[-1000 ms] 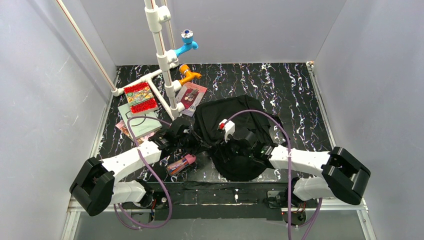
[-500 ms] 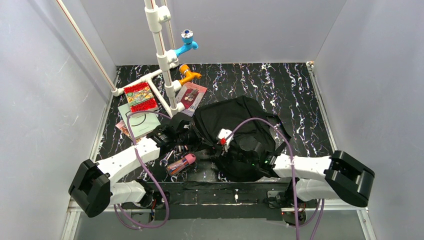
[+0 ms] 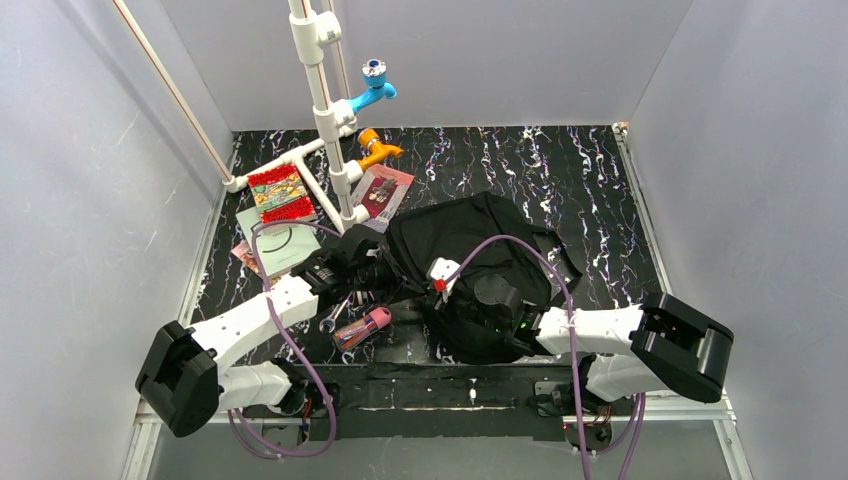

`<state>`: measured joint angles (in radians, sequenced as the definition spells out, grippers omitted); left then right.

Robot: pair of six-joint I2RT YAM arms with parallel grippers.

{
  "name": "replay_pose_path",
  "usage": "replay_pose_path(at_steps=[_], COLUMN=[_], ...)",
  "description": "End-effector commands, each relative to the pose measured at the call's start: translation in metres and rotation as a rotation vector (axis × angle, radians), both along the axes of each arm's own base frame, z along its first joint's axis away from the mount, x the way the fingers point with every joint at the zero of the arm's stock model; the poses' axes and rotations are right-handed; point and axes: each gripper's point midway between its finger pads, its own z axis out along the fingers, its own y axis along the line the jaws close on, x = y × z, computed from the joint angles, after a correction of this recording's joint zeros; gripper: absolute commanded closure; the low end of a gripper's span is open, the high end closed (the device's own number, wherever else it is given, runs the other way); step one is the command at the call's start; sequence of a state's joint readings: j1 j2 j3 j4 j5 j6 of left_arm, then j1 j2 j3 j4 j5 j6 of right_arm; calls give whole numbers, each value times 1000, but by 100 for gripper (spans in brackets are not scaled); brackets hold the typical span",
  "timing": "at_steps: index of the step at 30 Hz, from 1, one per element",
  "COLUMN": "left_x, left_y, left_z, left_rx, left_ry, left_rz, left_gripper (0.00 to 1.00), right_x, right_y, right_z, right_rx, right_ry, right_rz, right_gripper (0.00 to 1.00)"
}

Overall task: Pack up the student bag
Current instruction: Unzip the student bag at the center of the board.

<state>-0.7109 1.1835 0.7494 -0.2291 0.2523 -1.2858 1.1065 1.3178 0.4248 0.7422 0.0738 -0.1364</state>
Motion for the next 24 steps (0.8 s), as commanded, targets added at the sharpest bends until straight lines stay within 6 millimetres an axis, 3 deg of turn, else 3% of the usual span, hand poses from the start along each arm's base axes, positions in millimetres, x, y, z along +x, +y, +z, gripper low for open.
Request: replay_pose_path(at_steps=[1, 7, 10, 11, 13, 15, 19, 24], left_x=[-2, -1, 0, 0, 1, 3, 6, 18], left_y=[-6, -4, 1, 5, 16, 27, 35, 13], left_z=[28, 29, 29, 28, 23, 25, 23, 21], left_rx=[-55, -48, -15, 1, 27, 25, 8, -134], left_ry=[-49, -61, -79, -83, -104, -144, -129, -66], left_rz=[-34, -33, -38, -30, 8, 56, 100, 128], left_gripper=[100, 100, 100, 90, 48, 23, 3, 3], right_x=[1, -4, -5, -5, -3, -2, -5, -3], right_y=[11, 14, 10, 8, 3, -1, -9, -16], right_z=[26, 22, 22, 22, 22, 21, 29, 44], right_rx=[119, 141, 150, 152, 161, 170, 213, 268], right_ry=[-62, -17, 10, 21, 36, 56, 84, 95], right_rz=[25, 45, 31, 19, -5, -33, -53, -87], right_gripper=[66, 98, 99, 99, 99, 99, 99, 99])
